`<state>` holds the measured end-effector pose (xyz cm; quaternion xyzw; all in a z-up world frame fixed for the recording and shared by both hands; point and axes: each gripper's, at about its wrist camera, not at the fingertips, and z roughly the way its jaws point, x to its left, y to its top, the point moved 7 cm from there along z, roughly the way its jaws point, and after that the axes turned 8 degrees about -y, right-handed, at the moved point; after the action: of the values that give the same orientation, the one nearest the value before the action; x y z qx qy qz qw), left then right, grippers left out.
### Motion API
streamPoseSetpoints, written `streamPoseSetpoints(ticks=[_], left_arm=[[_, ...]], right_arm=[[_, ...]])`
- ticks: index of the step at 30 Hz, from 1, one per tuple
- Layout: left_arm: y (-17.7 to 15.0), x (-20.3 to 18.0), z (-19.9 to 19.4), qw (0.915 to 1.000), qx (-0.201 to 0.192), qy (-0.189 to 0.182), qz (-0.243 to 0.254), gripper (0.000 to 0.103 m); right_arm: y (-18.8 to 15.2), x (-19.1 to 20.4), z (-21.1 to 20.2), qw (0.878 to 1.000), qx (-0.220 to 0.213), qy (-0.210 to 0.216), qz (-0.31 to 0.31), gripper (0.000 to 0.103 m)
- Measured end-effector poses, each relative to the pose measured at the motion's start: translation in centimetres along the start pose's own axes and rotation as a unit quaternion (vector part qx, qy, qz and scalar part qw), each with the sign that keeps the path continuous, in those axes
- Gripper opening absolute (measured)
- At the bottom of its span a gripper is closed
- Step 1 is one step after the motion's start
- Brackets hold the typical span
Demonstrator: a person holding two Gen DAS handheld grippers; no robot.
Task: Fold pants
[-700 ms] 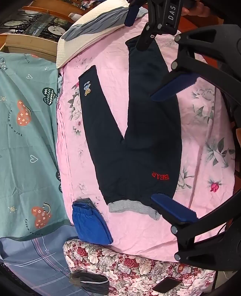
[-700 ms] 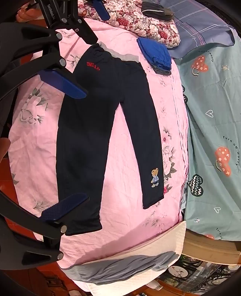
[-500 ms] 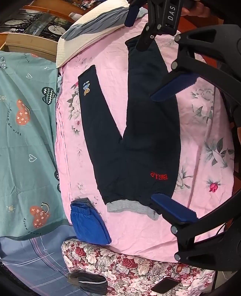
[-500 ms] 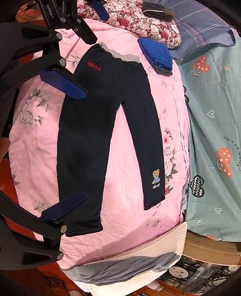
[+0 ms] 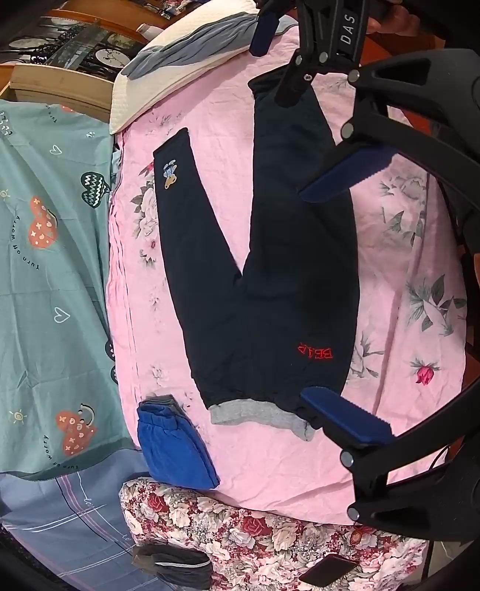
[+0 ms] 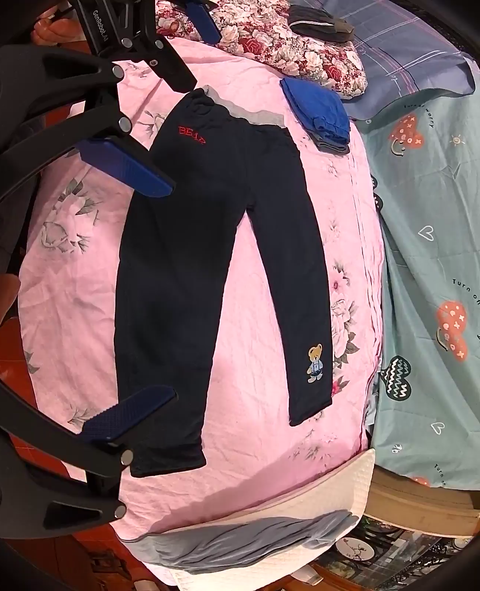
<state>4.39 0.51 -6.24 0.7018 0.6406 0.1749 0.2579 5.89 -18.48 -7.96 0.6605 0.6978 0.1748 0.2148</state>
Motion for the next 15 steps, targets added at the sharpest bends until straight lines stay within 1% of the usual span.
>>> streamPoseSetpoints(ticks=[15], left_arm=[[-0.14,0.76,-0.02,1.0000,0.001,0.005,-0.004,0.101]], right_arm=[[0.06,0.88,0.30,1.000,0.002,0.006,-0.011,0.102]])
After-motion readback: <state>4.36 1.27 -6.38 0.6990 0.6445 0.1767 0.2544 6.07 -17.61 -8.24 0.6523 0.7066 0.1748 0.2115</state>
